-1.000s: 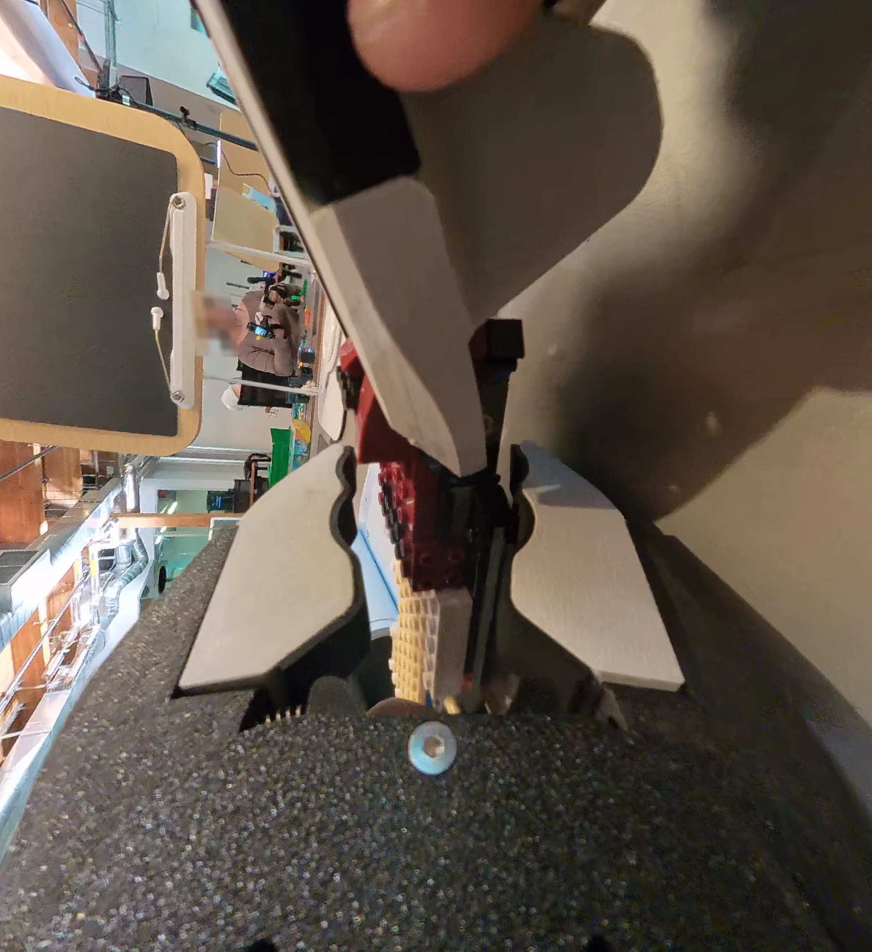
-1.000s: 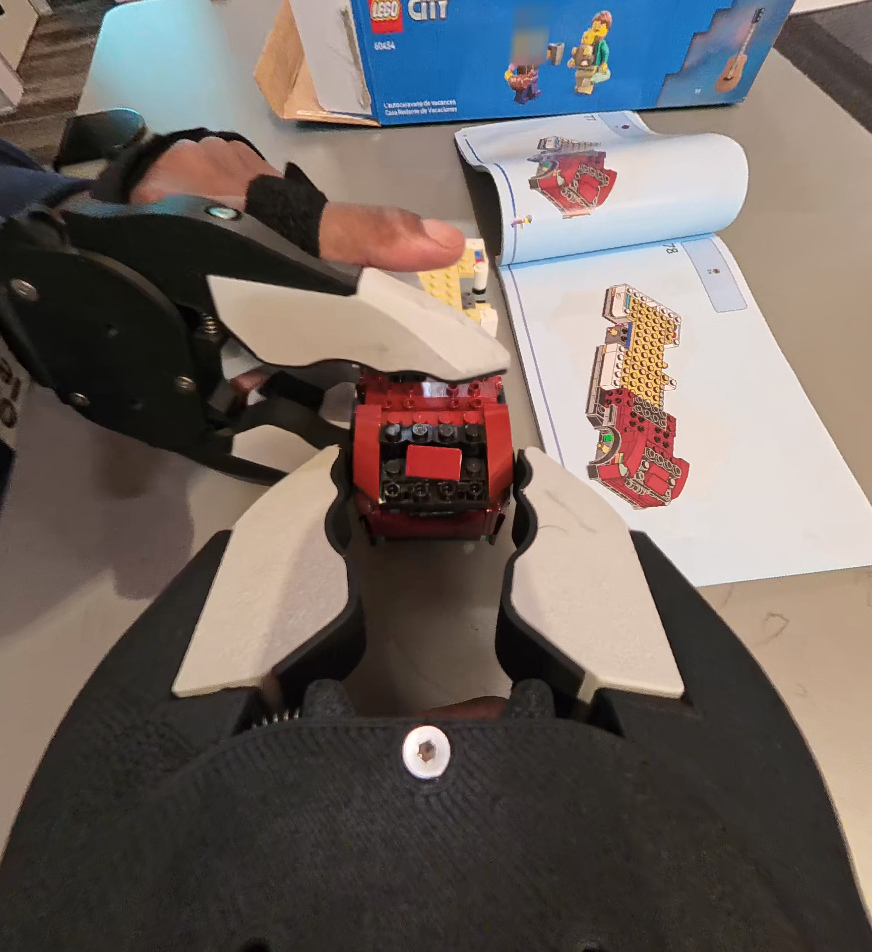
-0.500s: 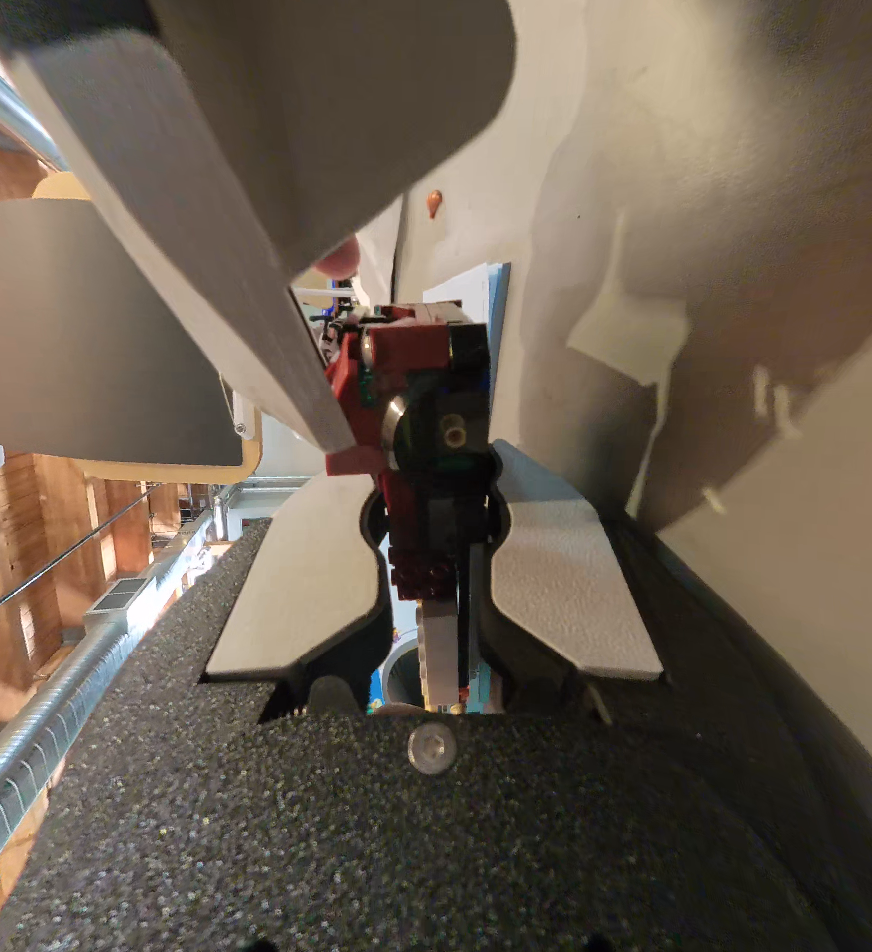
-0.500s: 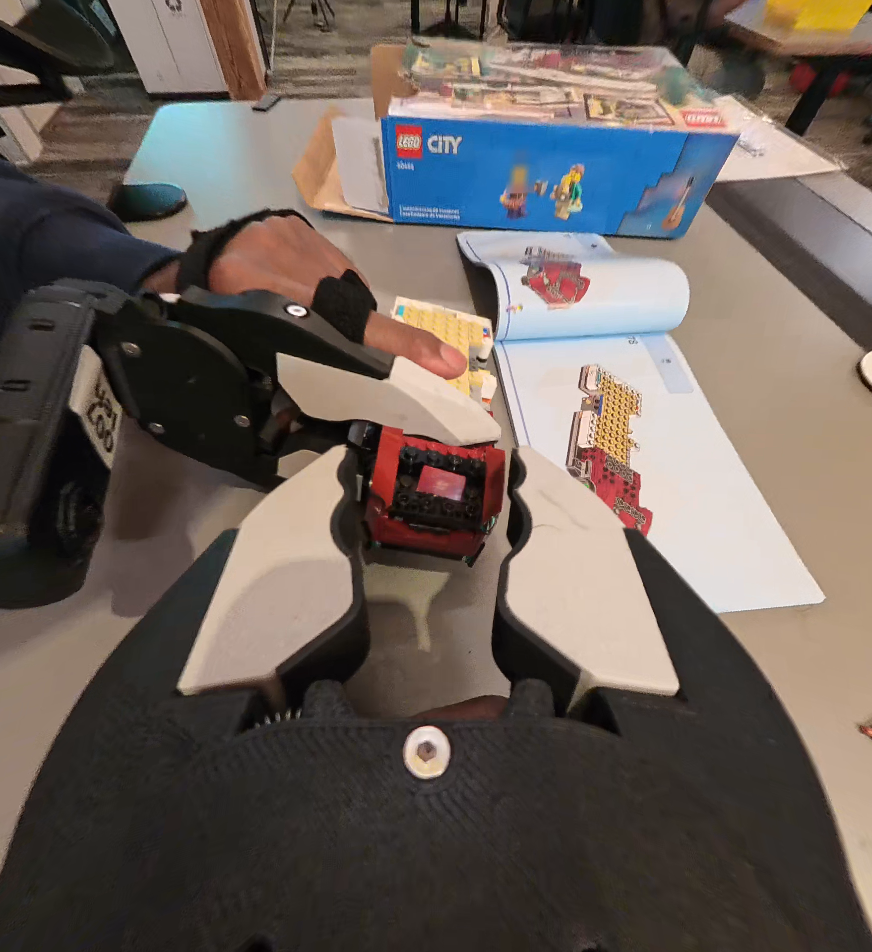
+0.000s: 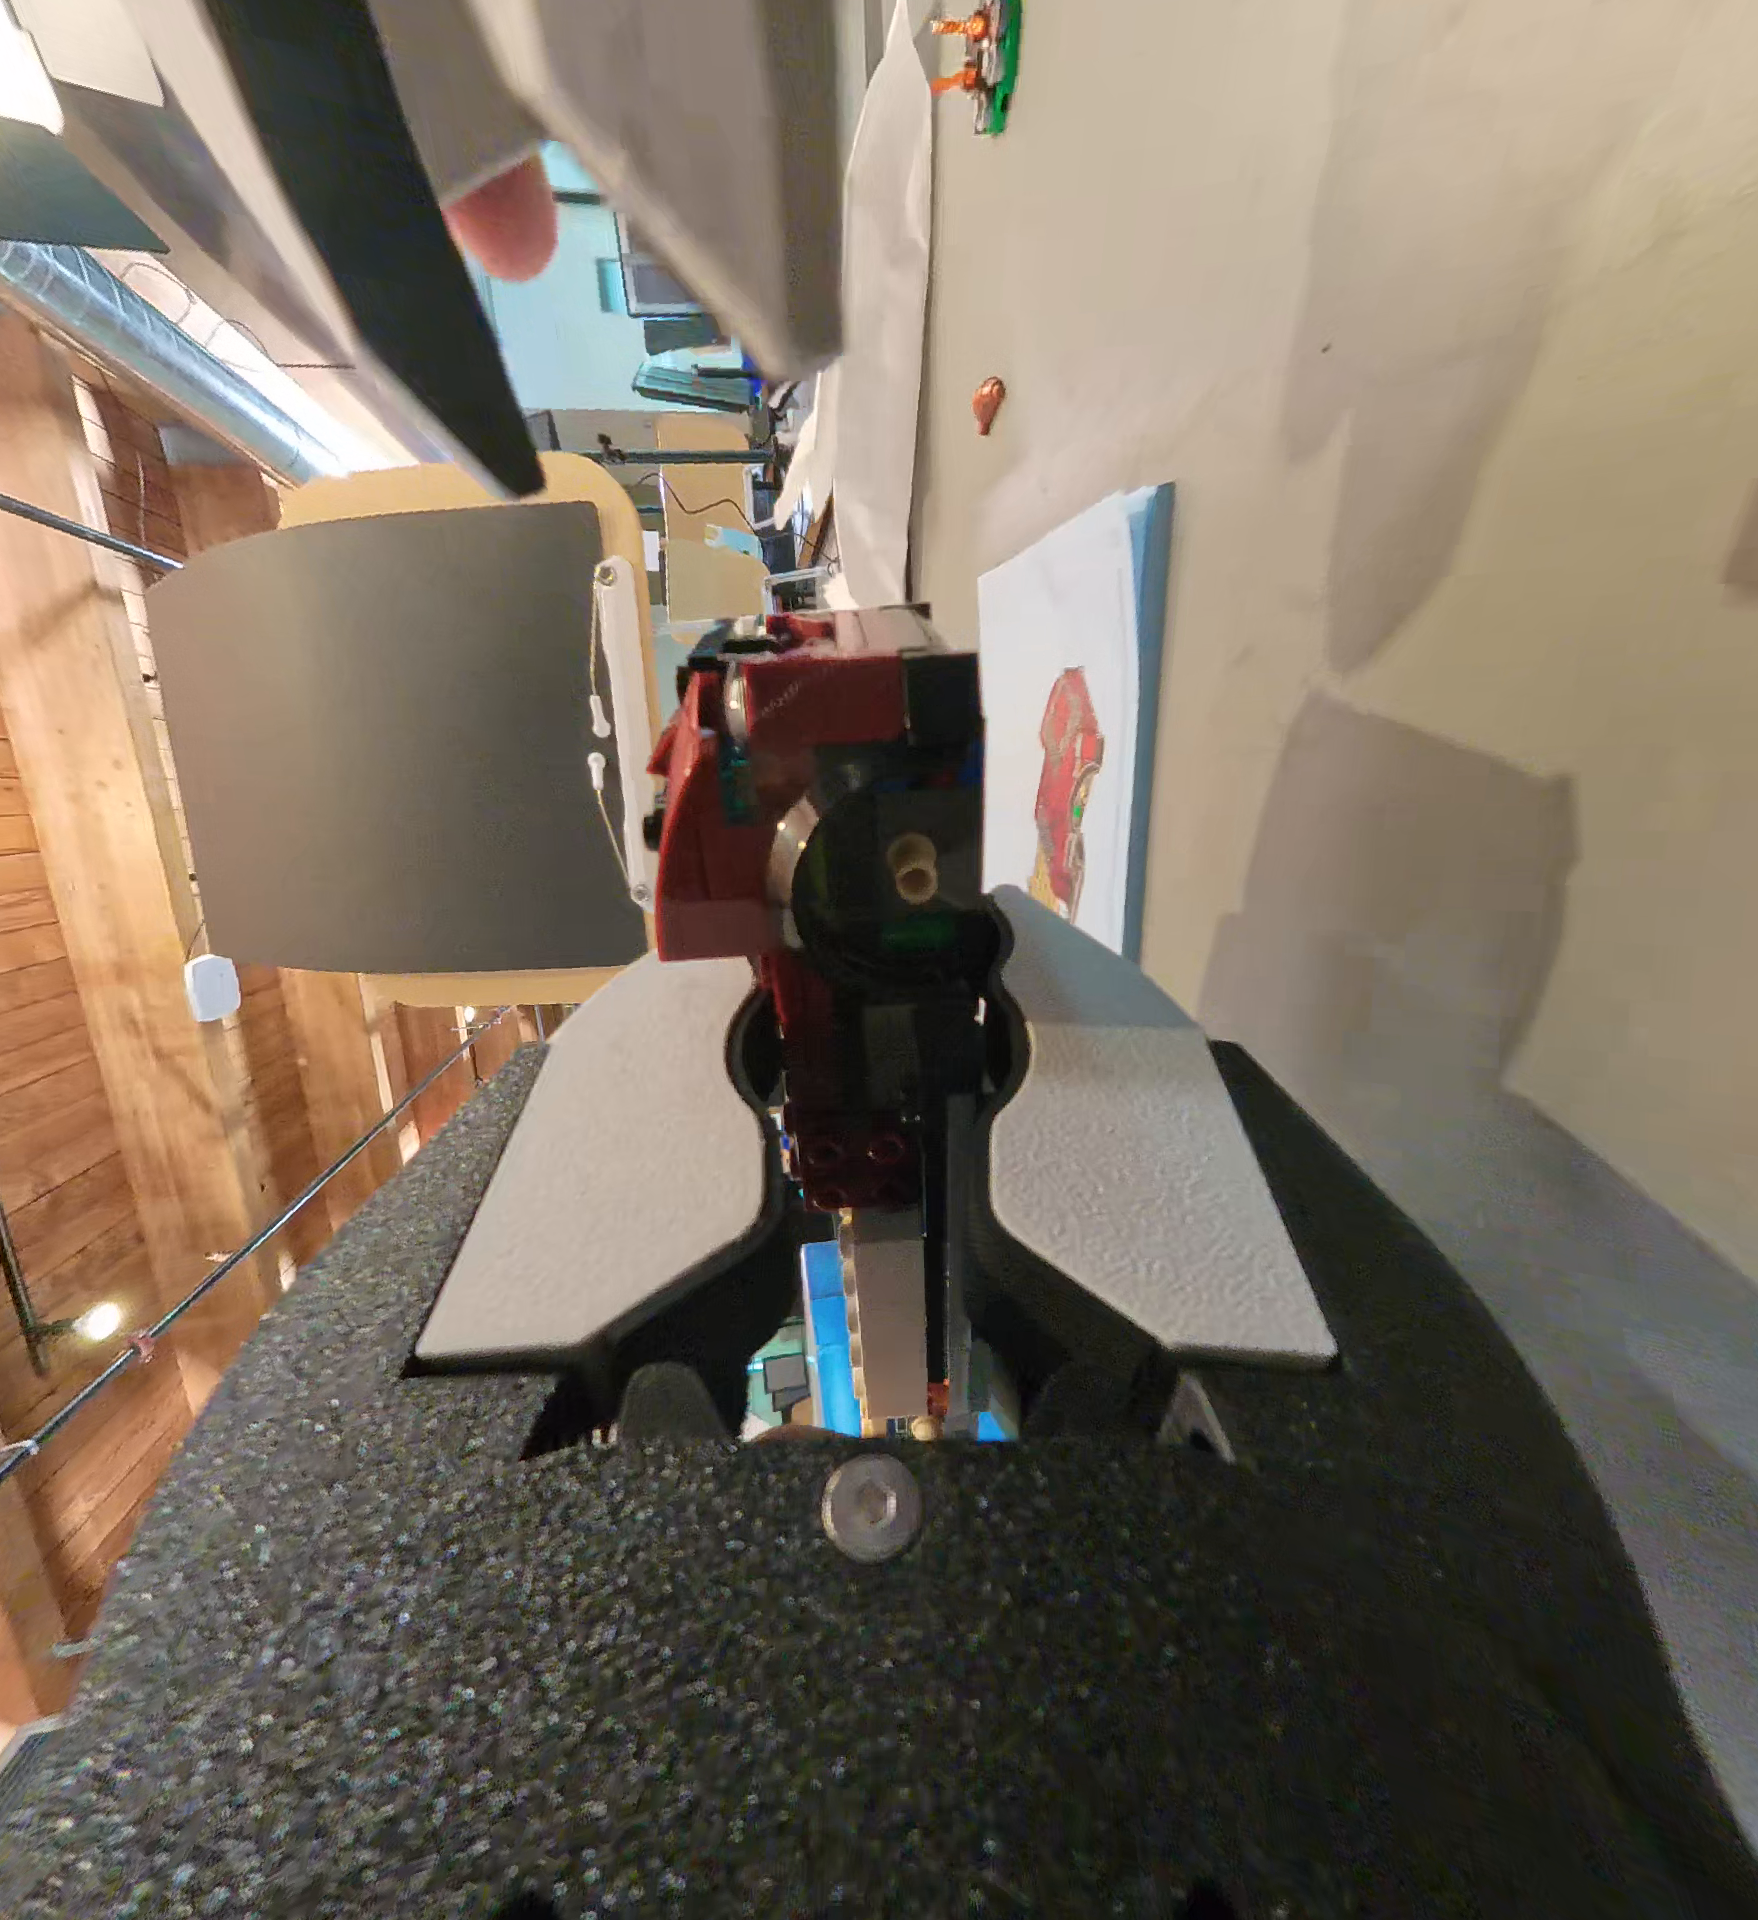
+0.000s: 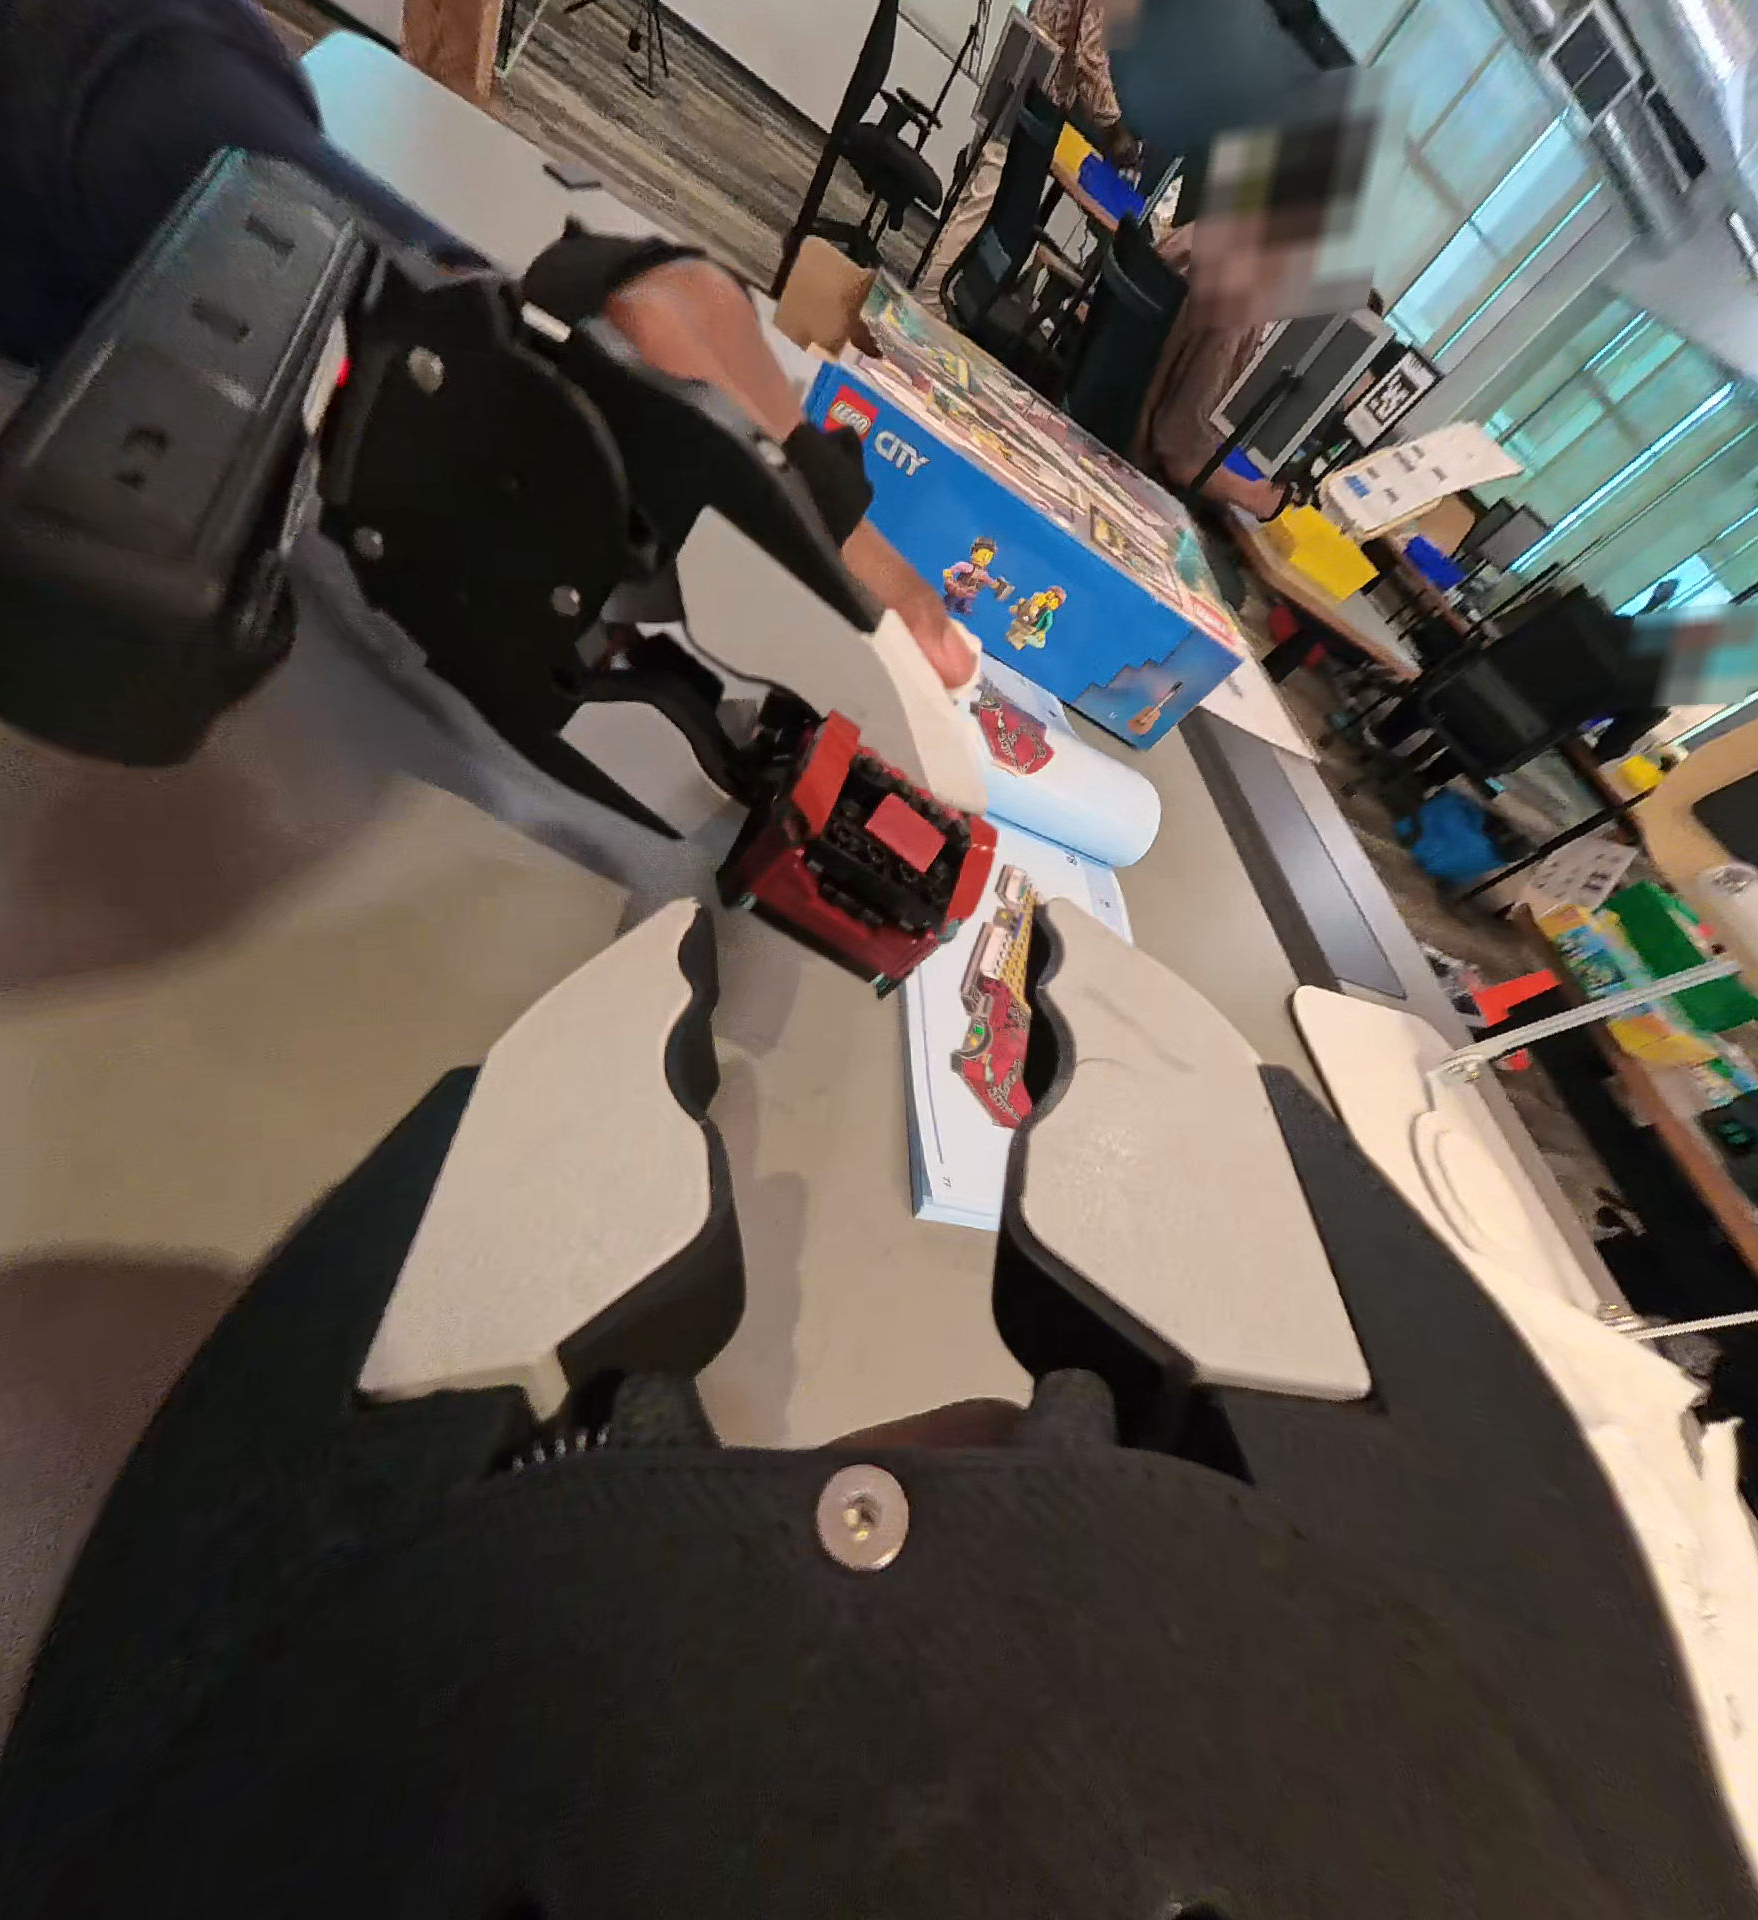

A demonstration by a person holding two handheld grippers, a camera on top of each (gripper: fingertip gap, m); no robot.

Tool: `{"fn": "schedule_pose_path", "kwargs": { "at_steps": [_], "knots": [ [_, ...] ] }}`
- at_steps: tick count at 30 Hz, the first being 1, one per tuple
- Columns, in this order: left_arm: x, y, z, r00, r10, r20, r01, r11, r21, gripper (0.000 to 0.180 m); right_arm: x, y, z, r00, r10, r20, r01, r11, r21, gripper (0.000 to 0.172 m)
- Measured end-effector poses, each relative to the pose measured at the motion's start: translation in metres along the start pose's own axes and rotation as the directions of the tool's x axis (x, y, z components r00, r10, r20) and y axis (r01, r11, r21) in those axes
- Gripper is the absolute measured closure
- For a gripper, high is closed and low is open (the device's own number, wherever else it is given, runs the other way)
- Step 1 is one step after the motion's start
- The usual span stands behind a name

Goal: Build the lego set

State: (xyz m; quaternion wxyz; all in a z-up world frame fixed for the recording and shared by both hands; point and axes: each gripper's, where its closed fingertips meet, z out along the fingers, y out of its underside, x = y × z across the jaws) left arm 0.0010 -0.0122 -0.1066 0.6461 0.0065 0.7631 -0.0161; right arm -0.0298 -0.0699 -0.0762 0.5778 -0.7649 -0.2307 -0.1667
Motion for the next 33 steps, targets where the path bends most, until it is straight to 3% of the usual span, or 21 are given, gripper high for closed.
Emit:
{"fn": "schedule_pose_path", "kwargs": {
  "at_steps": [6, 14, 23, 33],
  "knots": [
    [-0.015, -0.007, 0.004, 0.999, 0.045, 0.031, -0.045, 0.999, 0.011, 0.145, -0.003, 0.003, -0.006, 0.989, -0.129, -0.079, 0.130, 0.992, 0.007, 0.114],
    [-0.028, -0.037, 0.048, 0.984, 0.111, 0.139, -0.127, 0.986, 0.111, 0.145, 0.014, 0.014, -0.017, 0.914, -0.319, -0.251, 0.315, 0.947, -0.057, 0.115],
    [-0.024, -0.045, 0.036, 0.986, 0.099, 0.132, -0.126, 0.969, 0.213, 0.145, 0.001, 0.016, -0.010, 0.823, -0.503, -0.262, 0.484, 0.864, -0.138, 0.121],
    [-0.017, -0.049, 0.031, 0.989, 0.102, 0.105, -0.124, 0.964, 0.235, 0.145, 0.000, 0.018, -0.008, 0.793, -0.548, -0.265, 0.519, 0.836, -0.176, 0.126]
  ]
}}
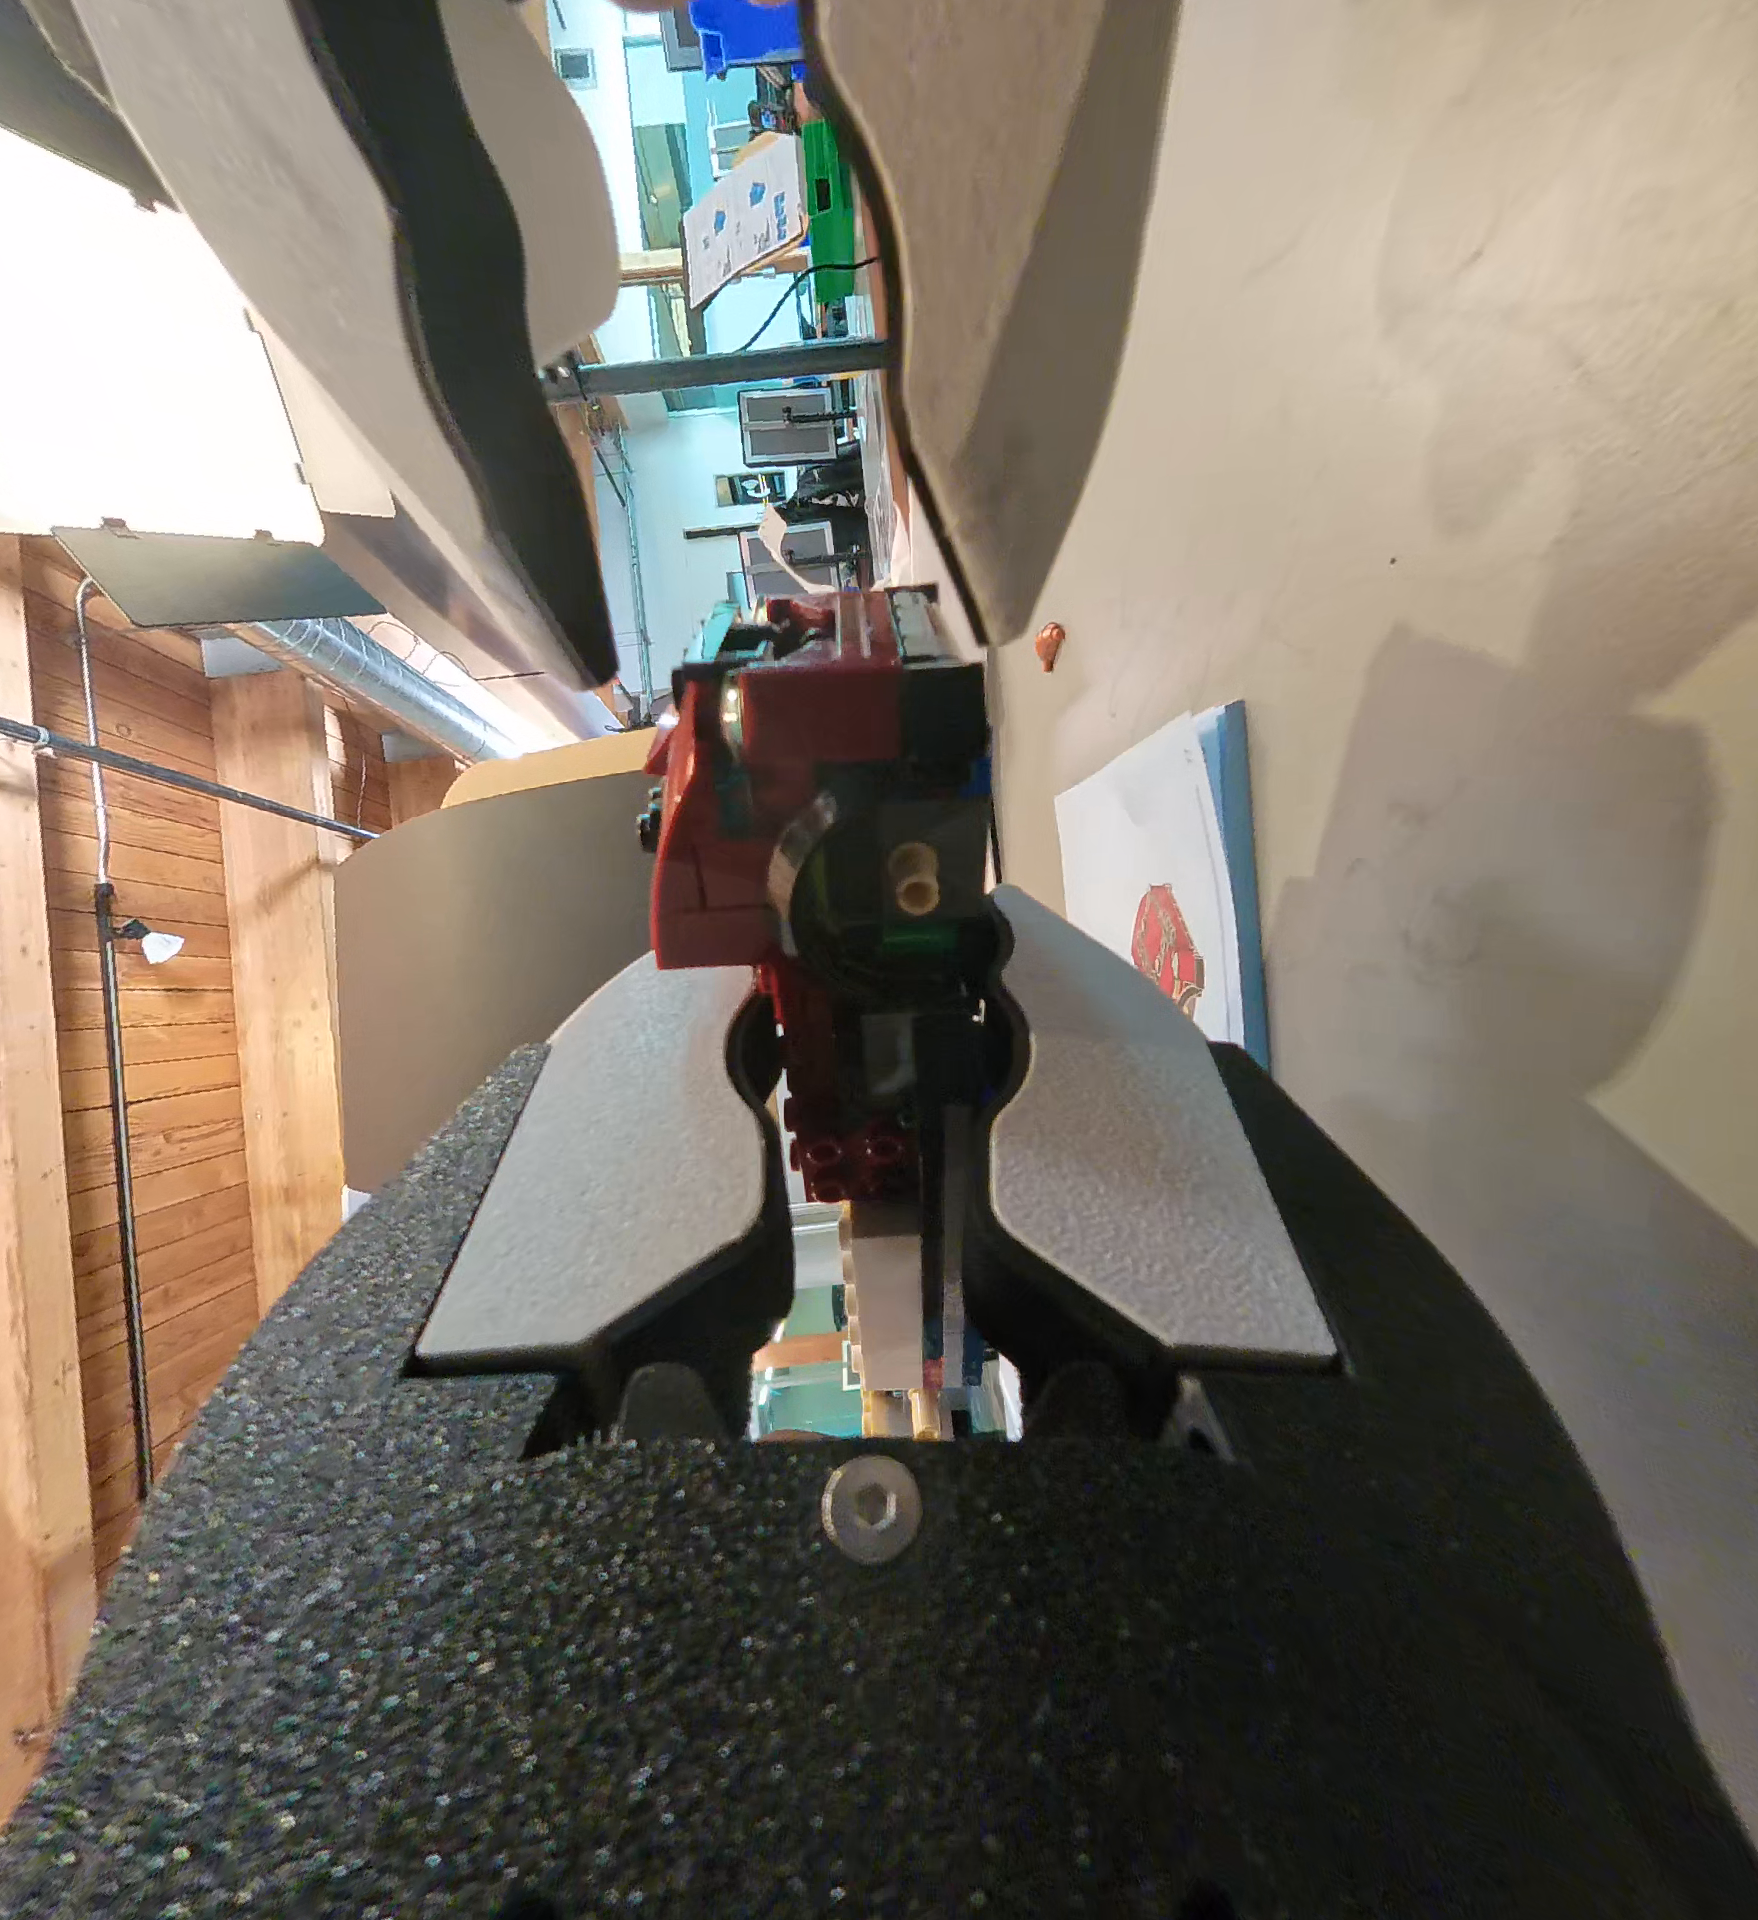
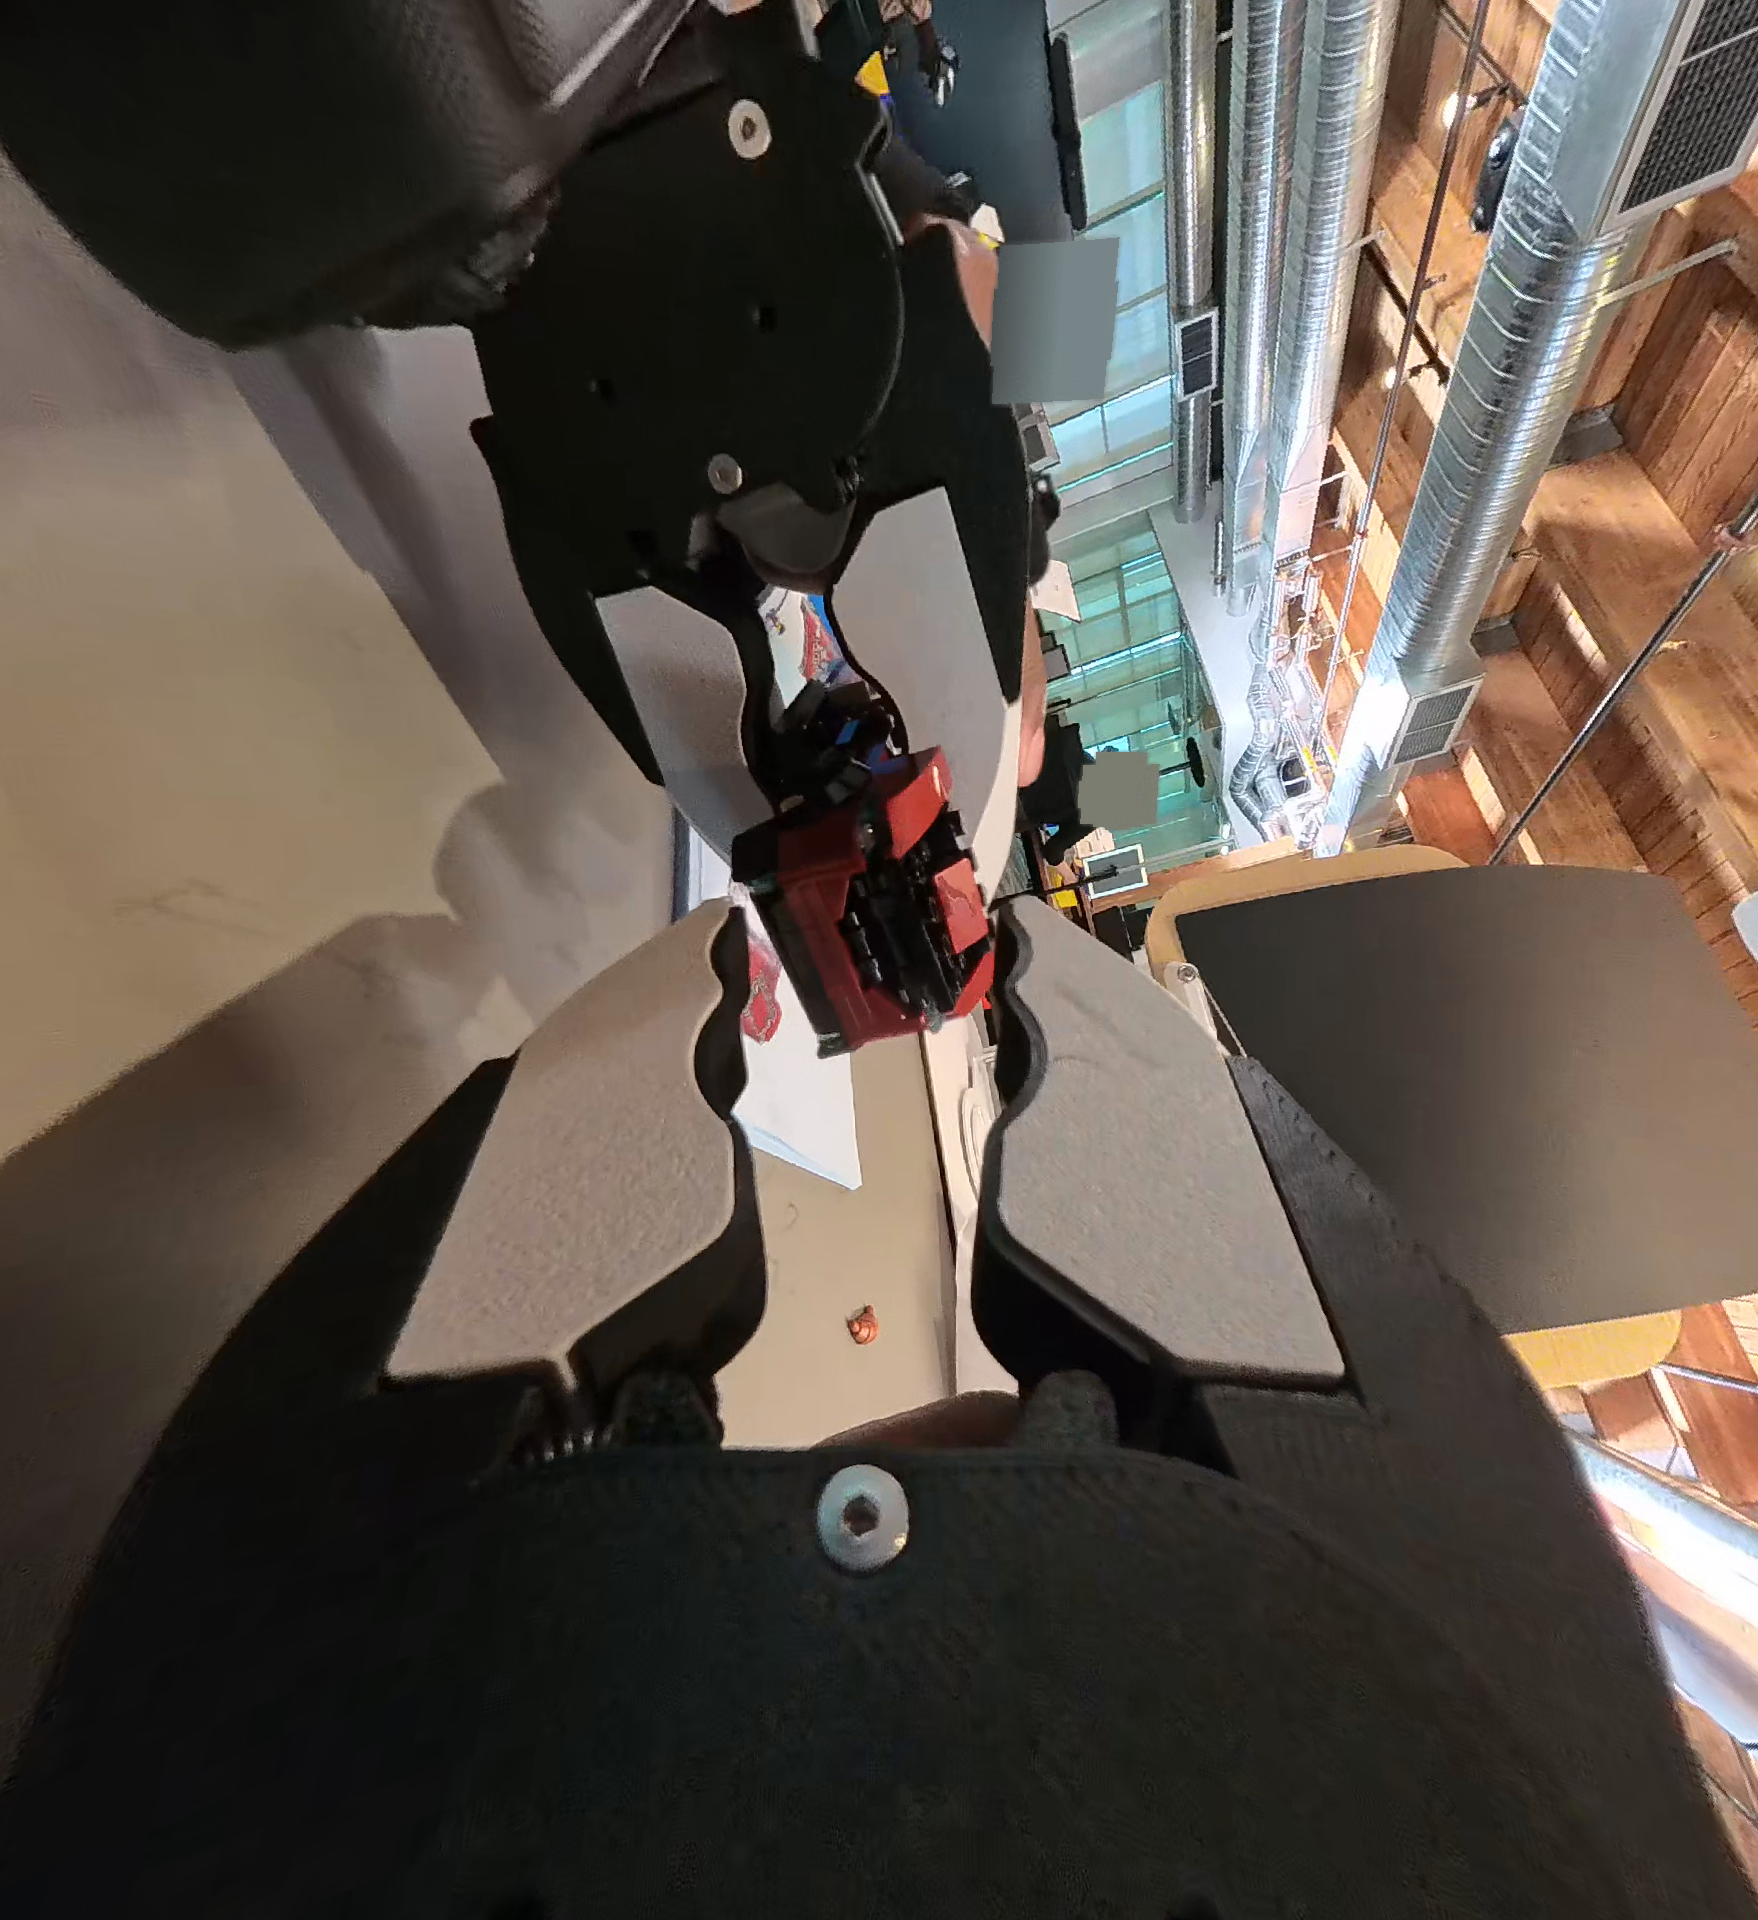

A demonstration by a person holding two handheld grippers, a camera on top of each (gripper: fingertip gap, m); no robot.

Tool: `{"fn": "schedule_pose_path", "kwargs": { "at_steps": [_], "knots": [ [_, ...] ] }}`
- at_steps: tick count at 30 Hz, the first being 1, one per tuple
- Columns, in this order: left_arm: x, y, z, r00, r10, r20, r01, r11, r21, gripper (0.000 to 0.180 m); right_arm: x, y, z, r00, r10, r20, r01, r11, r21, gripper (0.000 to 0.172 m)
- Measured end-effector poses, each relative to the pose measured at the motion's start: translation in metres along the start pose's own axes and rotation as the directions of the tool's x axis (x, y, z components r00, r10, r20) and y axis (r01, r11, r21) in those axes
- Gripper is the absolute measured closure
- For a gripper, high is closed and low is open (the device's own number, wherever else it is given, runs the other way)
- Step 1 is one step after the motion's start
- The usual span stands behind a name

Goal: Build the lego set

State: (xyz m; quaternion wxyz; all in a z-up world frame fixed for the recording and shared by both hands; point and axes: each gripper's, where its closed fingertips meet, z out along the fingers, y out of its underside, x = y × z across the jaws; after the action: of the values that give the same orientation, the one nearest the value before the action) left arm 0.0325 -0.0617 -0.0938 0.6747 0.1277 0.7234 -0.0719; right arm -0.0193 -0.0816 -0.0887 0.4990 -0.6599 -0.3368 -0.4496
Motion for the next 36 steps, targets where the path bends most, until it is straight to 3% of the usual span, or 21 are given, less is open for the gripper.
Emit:
{"fn": "schedule_pose_path", "kwargs": {
  "at_steps": [23, 36],
  "knots": [
    [0.008, -0.008, -0.001, 0.999, 0.017, -0.029, -0.016, 0.999, 0.044, 0.145, -0.009, 0.003, 0.001, 0.999, -0.028, 0.025, 0.028, 1.000, -0.005, 0.131],
    [0.008, -0.014, -0.002, 0.998, -0.036, -0.048, 0.040, 0.996, 0.082, 0.145, -0.007, 0.004, 0.002, 0.999, -0.041, 0.023, 0.041, 0.999, -0.008, 0.132]
  ]
}}
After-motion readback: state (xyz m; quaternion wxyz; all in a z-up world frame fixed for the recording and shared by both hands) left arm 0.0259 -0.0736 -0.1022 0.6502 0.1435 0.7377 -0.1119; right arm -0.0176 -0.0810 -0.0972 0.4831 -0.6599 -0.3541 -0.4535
